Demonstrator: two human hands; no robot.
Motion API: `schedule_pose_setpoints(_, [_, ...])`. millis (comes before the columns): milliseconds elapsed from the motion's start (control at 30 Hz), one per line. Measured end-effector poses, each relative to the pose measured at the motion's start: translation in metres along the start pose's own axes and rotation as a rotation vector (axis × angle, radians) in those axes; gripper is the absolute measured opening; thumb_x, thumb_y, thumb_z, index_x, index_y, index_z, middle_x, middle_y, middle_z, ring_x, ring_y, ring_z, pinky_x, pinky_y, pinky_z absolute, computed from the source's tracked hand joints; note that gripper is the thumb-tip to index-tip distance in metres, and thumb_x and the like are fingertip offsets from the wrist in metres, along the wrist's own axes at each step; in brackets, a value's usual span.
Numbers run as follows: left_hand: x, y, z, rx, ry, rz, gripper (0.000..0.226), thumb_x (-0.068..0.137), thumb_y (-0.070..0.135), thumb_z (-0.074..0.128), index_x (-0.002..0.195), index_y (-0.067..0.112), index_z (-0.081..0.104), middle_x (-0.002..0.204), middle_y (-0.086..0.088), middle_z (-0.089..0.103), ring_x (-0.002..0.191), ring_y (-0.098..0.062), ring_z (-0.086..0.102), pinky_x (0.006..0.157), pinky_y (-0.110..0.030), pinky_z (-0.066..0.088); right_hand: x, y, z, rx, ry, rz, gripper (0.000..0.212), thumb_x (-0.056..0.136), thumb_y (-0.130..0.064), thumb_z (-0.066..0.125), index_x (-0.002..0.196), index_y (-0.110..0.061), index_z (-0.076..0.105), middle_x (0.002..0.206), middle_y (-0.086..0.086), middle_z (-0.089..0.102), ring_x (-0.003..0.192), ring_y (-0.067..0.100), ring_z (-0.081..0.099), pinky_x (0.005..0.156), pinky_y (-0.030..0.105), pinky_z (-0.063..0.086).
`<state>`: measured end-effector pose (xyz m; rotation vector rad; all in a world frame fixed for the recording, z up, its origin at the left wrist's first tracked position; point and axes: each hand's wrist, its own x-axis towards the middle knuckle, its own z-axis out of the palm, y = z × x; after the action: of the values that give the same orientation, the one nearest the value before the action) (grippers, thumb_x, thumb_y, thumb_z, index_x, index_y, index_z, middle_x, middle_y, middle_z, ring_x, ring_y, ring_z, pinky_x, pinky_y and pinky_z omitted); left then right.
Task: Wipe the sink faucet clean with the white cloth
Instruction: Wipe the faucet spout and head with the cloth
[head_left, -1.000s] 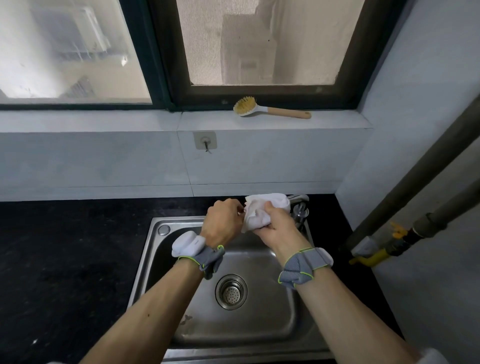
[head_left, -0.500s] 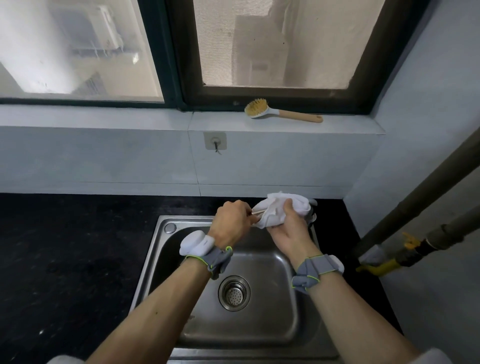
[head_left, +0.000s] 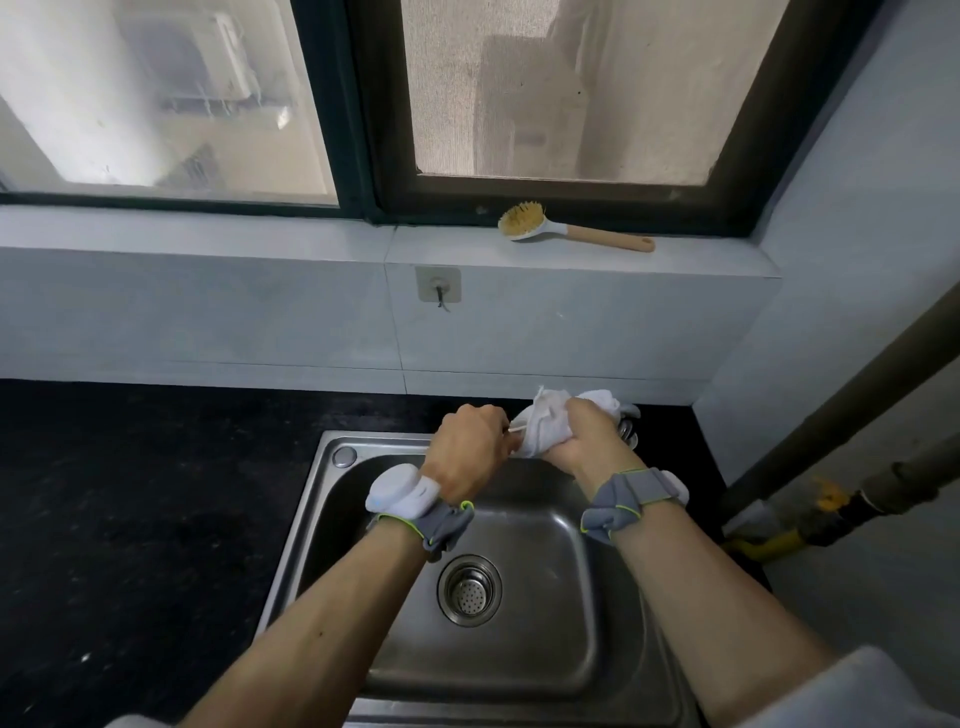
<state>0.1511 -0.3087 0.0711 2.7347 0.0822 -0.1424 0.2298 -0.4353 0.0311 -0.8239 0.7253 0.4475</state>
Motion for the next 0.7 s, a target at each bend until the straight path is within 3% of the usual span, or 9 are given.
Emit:
schedule_pose_setpoints(67, [0.002,-0.001,0.000,-0.017,-0.001,-0.001,0.034,0.093,0.040,0.056,0.110,0.014,0.070,0.104,-0.014,0.073,0.096,-0.036,0.067,0.072,-0.034,0.044,-0.007,0.004,-0.005,0.044,-0.098,-0.031,0.031,0.098,-0.010,0.034,0.120,0.005,0.049,0.124,0.026,0.055,0.141,0.032,0.036,0.116,0.052,0.025])
schedule_pose_setpoints(133, [0.002,0.000,0.000,-0.027,-0.011,-0.007,0.035,0.092,0.042,0.057,0.110,0.014,0.071,0.104,-0.014,0.072,0.097,-0.036,0.067,0.071,-0.033,0.042,-0.012,0.004,-0.015,0.020,-0.104,-0.099,0.043,0.096,-0.008,0.047,0.138,0.000,0.043,0.135,0.020,0.054,0.132,0.033,0.047,0.111,0.055,0.034])
schedule_pose_setpoints(300, [0.002,-0.002,0.002,-0.044,-0.019,-0.002,0.032,0.092,0.040,0.058,0.107,0.015,0.071,0.100,-0.013,0.074,0.095,-0.036,0.067,0.075,-0.036,0.048,-0.022,0.004,-0.043,0.016,-0.350,-0.110,0.029,0.099,-0.011,0.047,0.125,-0.002,0.054,0.115,0.018,0.064,0.107,0.029,0.061,0.092,0.044,0.053])
schedule_pose_setpoints(367, [0.002,-0.004,0.002,-0.055,-0.021,-0.004,0.032,0.092,0.041,0.058,0.107,0.017,0.072,0.098,-0.012,0.074,0.094,-0.035,0.067,0.078,-0.037,0.051,-0.025,0.005,-0.046,0.023,-0.391,-0.115,0.027,0.099,-0.012,0.046,0.123,-0.004,0.055,0.114,0.017,0.065,0.105,0.028,0.063,0.090,0.041,0.056])
schedule_pose_setpoints(467, [0.001,-0.006,0.004,-0.065,-0.015,-0.004,0.032,0.092,0.042,0.057,0.106,0.017,0.072,0.095,-0.012,0.074,0.091,-0.034,0.068,0.078,-0.038,0.053,-0.025,0.012,-0.040,0.006,-0.266,-0.214,0.036,0.098,-0.015,0.051,0.132,-0.002,0.050,0.121,0.018,0.062,0.105,0.028,0.062,0.086,0.039,0.056])
schedule_pose_setpoints(567, [0.001,-0.006,0.005,-0.082,-0.008,-0.008,0.032,0.093,0.042,0.057,0.106,0.018,0.071,0.093,-0.011,0.074,0.090,-0.033,0.069,0.076,-0.037,0.053,-0.026,0.019,-0.032,-0.156,0.020,-0.371,0.033,0.094,-0.018,0.060,0.121,0.002,0.057,0.106,0.012,0.065,0.086,0.021,0.064,0.070,0.034,0.058])
schedule_pose_setpoints(700, [0.001,-0.006,0.004,-0.075,0.003,-0.013,0.032,0.093,0.040,0.058,0.111,0.017,0.071,0.097,-0.011,0.075,0.090,-0.032,0.069,0.079,-0.039,0.056,-0.030,0.016,-0.026,-0.568,0.447,-0.563,0.038,0.087,-0.028,0.064,0.114,-0.002,0.061,0.116,0.017,0.067,0.104,0.035,0.064,0.093,0.047,0.053])
